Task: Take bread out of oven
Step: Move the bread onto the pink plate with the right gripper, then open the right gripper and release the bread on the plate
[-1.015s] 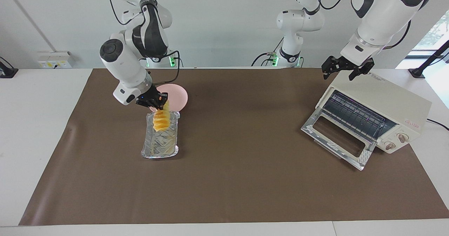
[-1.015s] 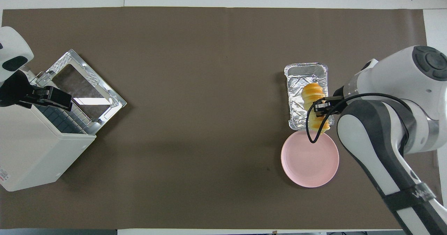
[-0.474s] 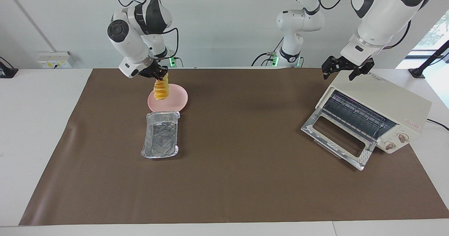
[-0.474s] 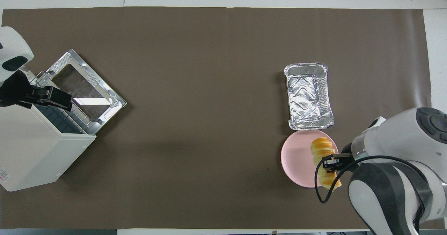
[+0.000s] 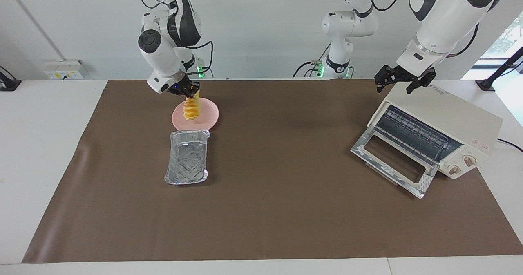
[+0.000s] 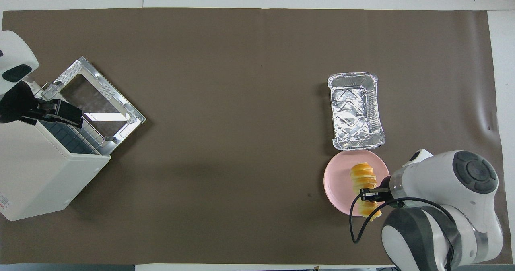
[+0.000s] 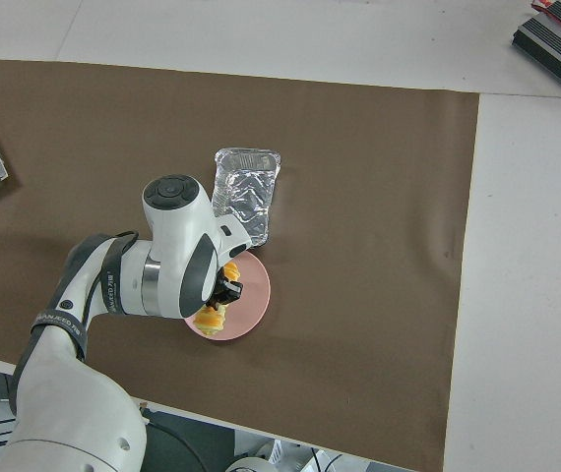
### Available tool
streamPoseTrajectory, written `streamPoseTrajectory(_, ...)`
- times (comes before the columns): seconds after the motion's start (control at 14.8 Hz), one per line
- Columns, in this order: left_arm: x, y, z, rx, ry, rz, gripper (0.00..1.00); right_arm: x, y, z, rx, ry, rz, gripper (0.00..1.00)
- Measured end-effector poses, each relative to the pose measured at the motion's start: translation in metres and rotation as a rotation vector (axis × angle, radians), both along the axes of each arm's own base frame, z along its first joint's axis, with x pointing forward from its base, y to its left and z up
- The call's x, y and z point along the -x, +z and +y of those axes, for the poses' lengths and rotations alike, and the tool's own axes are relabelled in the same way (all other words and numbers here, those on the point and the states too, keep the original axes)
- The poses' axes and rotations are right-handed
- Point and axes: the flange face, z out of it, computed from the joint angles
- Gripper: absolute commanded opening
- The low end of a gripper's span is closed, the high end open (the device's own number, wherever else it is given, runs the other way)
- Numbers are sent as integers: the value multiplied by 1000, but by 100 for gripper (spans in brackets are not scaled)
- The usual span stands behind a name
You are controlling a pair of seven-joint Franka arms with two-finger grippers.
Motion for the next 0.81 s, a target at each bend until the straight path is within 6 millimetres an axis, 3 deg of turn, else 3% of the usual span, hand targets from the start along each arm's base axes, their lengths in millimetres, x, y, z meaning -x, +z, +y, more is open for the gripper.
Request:
streamPoseTrajectory(0.2,0,0,0,0,0,0,100,-7,-18,4,2,-1,-28,0)
streamPoseTrajectory(0.34,0,0,0,0,0,0,100,-13,-32,4,5,-6,-32,70)
streamPoseTrajectory(0.41,0,0,0,0,0,0,100,-14,-37,4,7,-7,-27,100)
streamPoseTrajectory(0.61,0,0,0,0,0,0,100,-16,-41,4,8,-7,-20,100)
streamPoseTrajectory(0.81,0,0,0,0,0,0,100,-31,-18,3,-3,-15,-49,100)
